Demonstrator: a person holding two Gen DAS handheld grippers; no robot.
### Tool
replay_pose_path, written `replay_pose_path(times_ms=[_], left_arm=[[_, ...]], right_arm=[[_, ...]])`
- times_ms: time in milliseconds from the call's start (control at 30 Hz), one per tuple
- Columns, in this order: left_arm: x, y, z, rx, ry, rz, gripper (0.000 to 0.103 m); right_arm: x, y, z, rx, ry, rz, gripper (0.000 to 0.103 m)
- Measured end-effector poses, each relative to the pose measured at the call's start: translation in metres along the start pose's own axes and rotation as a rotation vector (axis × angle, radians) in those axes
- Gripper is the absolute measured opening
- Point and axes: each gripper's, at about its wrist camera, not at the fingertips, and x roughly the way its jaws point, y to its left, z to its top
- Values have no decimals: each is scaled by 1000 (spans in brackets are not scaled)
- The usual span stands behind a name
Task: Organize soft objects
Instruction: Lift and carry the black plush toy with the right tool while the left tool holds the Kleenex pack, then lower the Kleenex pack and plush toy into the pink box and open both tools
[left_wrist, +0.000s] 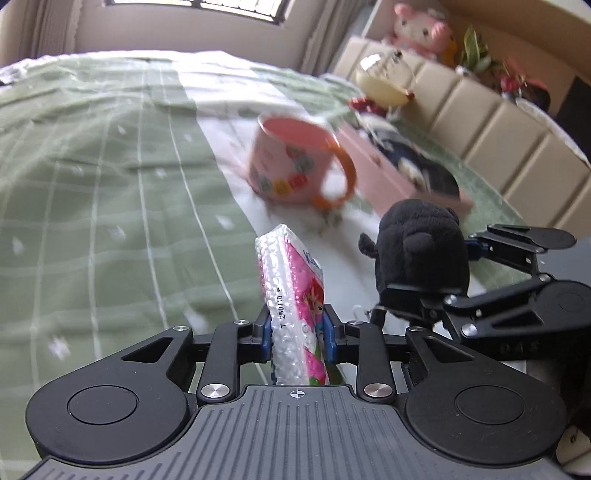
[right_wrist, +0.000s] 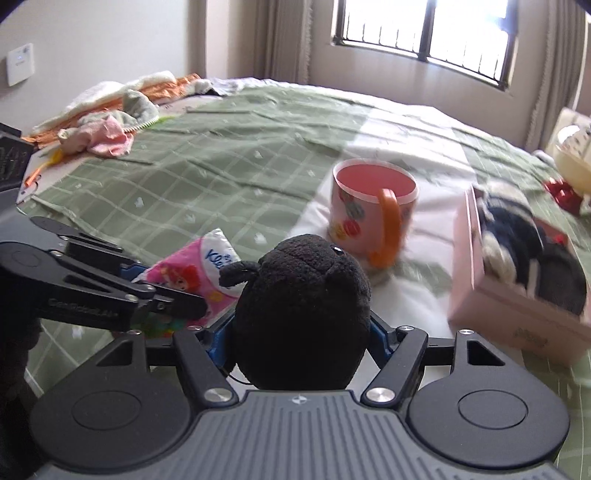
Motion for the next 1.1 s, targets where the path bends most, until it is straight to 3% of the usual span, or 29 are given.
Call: replay_pose_path(times_ms=[133,333,467,600,867,1000,1100], left_arm=[[-1,16,34,5,-57,46,29],[-2,36,107,-11,-167,112,29],[4,30,150,-10,-169,174,29],[9,10,172,6,-155,164,29],[49,-50,195,65,-69,75,29],[75,-78,207,41,-53,-49,29],[99,-98,217,-16,-74,-199,30]], right_arm=[[3,0,41,-28,-77,21,70],[2,-21,98,-35,-200,-33,70],[-2,-46,122,-23,-229,-102,70],[-12,-73,135,-28,-248,-156,70],[-22,-157,138,92,-214,-249,71],[-30,-208,127,165,-194,-251,71],[-34,-244,123,196,-171,-257,71]])
